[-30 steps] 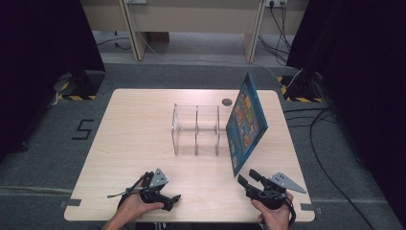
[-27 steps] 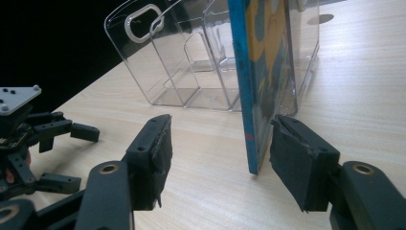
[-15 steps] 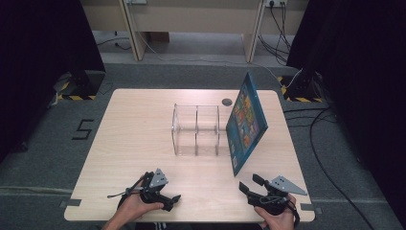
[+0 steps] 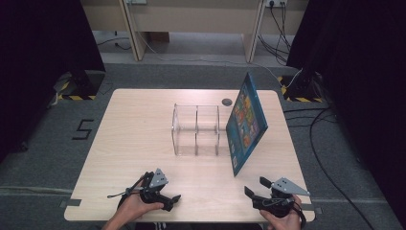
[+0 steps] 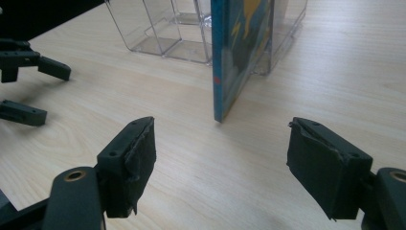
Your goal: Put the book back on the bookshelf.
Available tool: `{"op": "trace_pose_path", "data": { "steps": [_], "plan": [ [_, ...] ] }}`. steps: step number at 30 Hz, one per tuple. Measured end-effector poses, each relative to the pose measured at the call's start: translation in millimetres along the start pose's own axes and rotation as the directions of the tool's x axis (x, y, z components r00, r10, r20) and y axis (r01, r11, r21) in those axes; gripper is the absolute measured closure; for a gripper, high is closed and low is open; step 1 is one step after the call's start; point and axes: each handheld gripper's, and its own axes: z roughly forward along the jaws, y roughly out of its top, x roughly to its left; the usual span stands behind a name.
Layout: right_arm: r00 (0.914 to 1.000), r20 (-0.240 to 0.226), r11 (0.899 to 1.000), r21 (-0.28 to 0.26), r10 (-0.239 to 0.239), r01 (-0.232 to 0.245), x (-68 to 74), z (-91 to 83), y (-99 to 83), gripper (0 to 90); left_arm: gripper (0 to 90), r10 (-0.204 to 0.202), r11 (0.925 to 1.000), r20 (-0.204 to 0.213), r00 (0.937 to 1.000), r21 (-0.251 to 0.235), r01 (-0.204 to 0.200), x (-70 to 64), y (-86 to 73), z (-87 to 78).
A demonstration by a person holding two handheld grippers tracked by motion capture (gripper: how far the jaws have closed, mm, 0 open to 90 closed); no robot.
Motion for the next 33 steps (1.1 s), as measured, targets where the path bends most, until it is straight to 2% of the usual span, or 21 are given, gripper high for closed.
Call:
{"op": "trace_pose_path", "data": {
  "steps": [8, 13, 15, 24, 33],
  "plan": [
    [0.9999, -0.012, 1.000, 0.022, 0.009, -0.009, -4.1, -4.3, -4.6, 26.2, 0.0, 0.001, 1.0000, 0.001, 1.0000, -0.001, -0.001, -0.3, -0.2, -0.2],
    [1.0000, 0.004, 1.000, 0.022, 0.005, -0.005, -6.7, -8.3, -6.0, 24.8, 0.0, 0.002, 1.0000, 0.003, 1.0000, -0.002, -0.002, -0.5, -0.4, -0.3],
    [0.9998, 0.009, 0.999, 0.028, 0.016, -0.016, -7.5, -9.8, -7.4, 24.0, 0.0, 0.001, 1.0000, 0.003, 1.0000, -0.002, -0.001, -0.5, -0.4, -0.2],
    [0.9989, 0.041, 0.998, 0.065, -0.023, 0.020, -9.1, -13.6, -12.4, 19.2, 0.0, 0.003, 1.0000, 0.006, 1.0000, -0.001, -0.003, -1.0, -0.7, -0.6],
    [0.9983, 0.056, 0.997, 0.082, -0.017, 0.013, -11.5, -20.2, -17.9, 18.4, 0.0, 0.006, 1.0000, 0.009, 0.9999, 0.000, -0.006, -1.6, -1.0, -1.0]
  ]
}}
